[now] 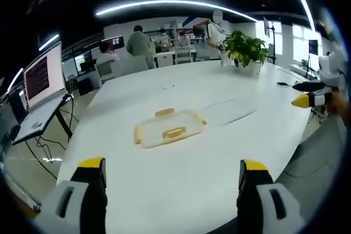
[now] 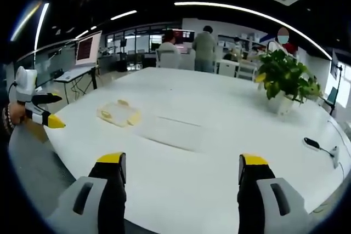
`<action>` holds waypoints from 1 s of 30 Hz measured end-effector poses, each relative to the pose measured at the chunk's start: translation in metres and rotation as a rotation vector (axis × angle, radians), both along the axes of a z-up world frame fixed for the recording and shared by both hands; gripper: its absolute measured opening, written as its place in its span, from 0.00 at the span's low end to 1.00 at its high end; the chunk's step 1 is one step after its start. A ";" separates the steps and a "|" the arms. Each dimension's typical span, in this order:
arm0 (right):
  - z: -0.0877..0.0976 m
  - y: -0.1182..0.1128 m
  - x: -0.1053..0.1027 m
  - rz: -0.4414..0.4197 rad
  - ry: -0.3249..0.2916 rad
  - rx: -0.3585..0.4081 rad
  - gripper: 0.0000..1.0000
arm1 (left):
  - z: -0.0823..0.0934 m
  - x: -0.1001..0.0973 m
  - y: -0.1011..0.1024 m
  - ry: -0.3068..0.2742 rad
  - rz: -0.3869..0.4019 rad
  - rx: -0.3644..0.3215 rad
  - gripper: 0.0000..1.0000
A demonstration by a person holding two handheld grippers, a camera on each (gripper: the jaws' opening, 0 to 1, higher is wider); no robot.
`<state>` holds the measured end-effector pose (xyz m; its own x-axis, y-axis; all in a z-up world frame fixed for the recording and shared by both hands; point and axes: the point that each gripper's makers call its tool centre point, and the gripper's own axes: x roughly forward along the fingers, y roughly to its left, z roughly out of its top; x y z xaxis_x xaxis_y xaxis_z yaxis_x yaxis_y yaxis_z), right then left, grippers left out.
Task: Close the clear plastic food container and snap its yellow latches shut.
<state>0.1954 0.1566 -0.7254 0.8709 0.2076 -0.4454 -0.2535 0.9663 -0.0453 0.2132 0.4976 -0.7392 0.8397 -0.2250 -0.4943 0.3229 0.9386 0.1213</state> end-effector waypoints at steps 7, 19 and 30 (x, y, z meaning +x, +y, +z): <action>-0.001 -0.001 0.000 -0.001 0.003 -0.003 0.82 | -0.001 -0.001 0.000 0.007 -0.002 0.006 0.99; 0.007 0.001 0.000 0.006 -0.037 0.004 0.80 | -0.001 -0.001 -0.001 0.009 -0.010 0.004 0.98; 0.014 0.015 0.004 0.099 -0.028 -0.023 0.73 | 0.031 0.011 -0.011 -0.061 -0.069 -0.144 0.97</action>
